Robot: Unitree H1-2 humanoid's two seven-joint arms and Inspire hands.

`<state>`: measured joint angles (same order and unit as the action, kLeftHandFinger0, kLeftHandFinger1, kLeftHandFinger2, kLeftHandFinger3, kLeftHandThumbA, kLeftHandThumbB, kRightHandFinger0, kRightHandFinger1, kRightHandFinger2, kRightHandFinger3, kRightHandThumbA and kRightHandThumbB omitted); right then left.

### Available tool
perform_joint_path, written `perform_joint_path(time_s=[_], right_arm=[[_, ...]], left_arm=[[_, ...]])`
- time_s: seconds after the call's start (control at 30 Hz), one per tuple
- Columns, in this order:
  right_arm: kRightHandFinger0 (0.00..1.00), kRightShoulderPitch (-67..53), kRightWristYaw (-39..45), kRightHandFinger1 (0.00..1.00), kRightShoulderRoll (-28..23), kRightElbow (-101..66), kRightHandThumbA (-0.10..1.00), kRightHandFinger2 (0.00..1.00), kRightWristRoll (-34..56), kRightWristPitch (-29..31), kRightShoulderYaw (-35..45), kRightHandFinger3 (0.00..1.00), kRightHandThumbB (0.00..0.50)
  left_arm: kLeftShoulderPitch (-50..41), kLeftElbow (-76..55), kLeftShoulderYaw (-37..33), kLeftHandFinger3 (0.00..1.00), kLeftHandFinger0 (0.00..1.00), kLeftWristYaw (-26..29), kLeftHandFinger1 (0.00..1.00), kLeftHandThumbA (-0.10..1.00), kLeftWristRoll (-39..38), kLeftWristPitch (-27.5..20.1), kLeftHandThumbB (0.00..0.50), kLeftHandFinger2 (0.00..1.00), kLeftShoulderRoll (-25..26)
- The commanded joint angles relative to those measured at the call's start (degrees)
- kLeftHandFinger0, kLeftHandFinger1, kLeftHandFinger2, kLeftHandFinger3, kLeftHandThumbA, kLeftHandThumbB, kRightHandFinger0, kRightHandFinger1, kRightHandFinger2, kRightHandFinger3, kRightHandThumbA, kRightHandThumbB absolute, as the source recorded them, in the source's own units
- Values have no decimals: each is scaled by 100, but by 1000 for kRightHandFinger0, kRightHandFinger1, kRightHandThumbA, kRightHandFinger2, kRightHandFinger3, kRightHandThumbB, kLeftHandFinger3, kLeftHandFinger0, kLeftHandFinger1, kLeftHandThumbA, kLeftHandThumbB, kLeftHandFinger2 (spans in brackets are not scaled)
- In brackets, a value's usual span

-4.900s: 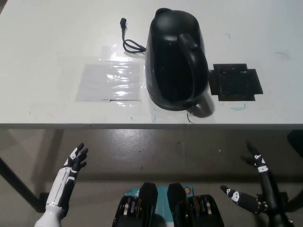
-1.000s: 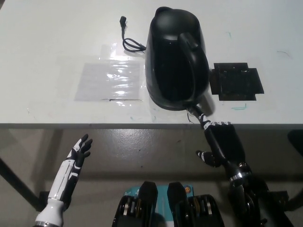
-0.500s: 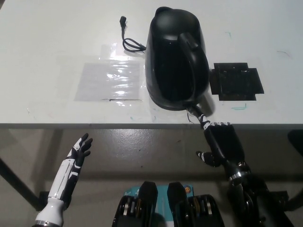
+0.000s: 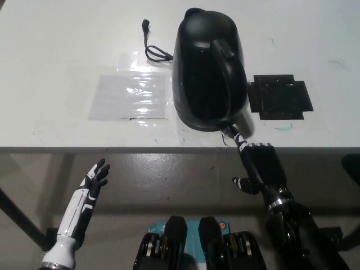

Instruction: A kettle is kept at the center of the table close to the robot and the robot uses its right index finger to press downwards on the transparent start boiling button

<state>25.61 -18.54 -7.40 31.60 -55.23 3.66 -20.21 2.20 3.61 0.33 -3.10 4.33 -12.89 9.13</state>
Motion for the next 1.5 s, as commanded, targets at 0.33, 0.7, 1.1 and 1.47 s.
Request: perform_joint_path(time_s=[0.33,0.7,1.1,1.47], right_arm=[[0,-201,-92,0,-121,-1224,1000,0,278,26,16,1000,186],[1000,-1109,266,1000,-262,-3449,1000,1000,782,255,208,1000,240],[1000,-1918,-80,1000,-374,-4420,1000,1000,1968,1564,556,1000,225],[1000,-2903,-553,1000,-763,-4582,1000,1000,2894,2327,1117,1000,250]], left_arm=[[101,-179,-6,1000,1000,-55,1000,1000,13,-181,196,1000,110],[89,-183,1,1000,1000,-48,1000,1000,10,-149,200,1000,103],[137,-192,8,1000,1000,-33,1000,1000,39,-96,209,1000,108],[129,-113,18,1000,1000,-11,1000,1000,38,-203,211,1000,98]])
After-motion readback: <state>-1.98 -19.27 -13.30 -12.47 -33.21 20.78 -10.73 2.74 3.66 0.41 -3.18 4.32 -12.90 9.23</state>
